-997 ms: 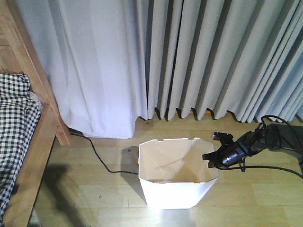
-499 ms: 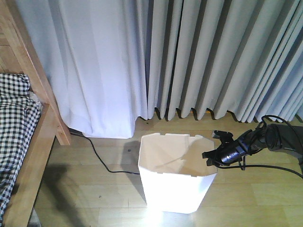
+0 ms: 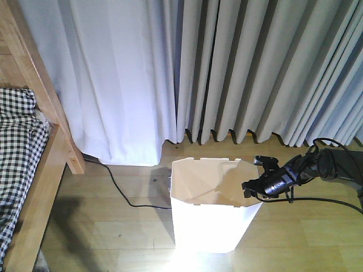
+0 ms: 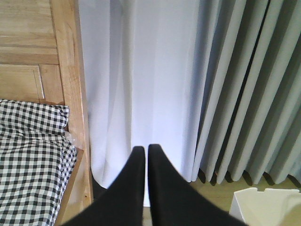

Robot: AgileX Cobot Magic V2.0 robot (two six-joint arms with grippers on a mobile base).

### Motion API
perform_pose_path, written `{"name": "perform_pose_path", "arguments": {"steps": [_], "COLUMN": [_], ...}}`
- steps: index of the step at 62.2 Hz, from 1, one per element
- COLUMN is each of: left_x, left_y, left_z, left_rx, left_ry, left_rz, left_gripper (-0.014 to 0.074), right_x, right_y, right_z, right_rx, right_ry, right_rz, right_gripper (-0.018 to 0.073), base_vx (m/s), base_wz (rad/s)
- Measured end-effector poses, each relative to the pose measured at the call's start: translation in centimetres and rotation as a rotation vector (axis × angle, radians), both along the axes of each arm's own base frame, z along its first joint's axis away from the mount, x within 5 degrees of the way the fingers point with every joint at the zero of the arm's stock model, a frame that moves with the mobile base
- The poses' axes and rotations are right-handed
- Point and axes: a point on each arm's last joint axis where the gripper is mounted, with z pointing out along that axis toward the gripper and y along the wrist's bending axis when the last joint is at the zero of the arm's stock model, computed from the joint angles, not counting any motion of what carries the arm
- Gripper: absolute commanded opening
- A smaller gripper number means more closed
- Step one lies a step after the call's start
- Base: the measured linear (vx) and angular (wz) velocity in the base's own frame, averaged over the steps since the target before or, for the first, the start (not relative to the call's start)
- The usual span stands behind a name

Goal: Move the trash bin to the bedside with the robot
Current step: 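Open the right gripper and lift it away from the bin rim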

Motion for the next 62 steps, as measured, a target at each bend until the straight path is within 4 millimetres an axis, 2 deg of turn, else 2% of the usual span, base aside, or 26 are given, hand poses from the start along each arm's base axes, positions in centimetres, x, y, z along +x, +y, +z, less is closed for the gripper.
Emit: {"name": "perform_pose_path", "arguments": {"steps": [15,43,51,62], "left_x": [0.0,0.0,0.0,0.0], "left_y": [0.0,0.0,0.0,0.0], "left_z": [0.0,0.0,0.0,0.0], "left_rx": [0.000,0.000,0.000,0.000], "left_ry": [0.000,0.000,0.000,0.000], "left_rz": [0.000,0.000,0.000,0.000], "left_gripper": [-0.0006,-0.0006,-0.0006,-0.0006], "right_x": [0.9,0.6,-0.2,-1.7], "right_y": [-0.1,-0.2,-0.8,-1.9], "right_z": [0.4,0.5,1.8,5.5], "right_rx": [-0.002,-0.018,-0.098,-0.248], "right_ry": [-0.031,-0.006,-0.018,-0.088], "right_rz": [0.012,0.018,-0.021,-0.055], "right_gripper": [0.0487,0.0487,0.0487,0.0487], "base_vx": [0.00,0.00,0.00,0.00], "base_wz": [0.00,0.00,0.00,0.00]}}
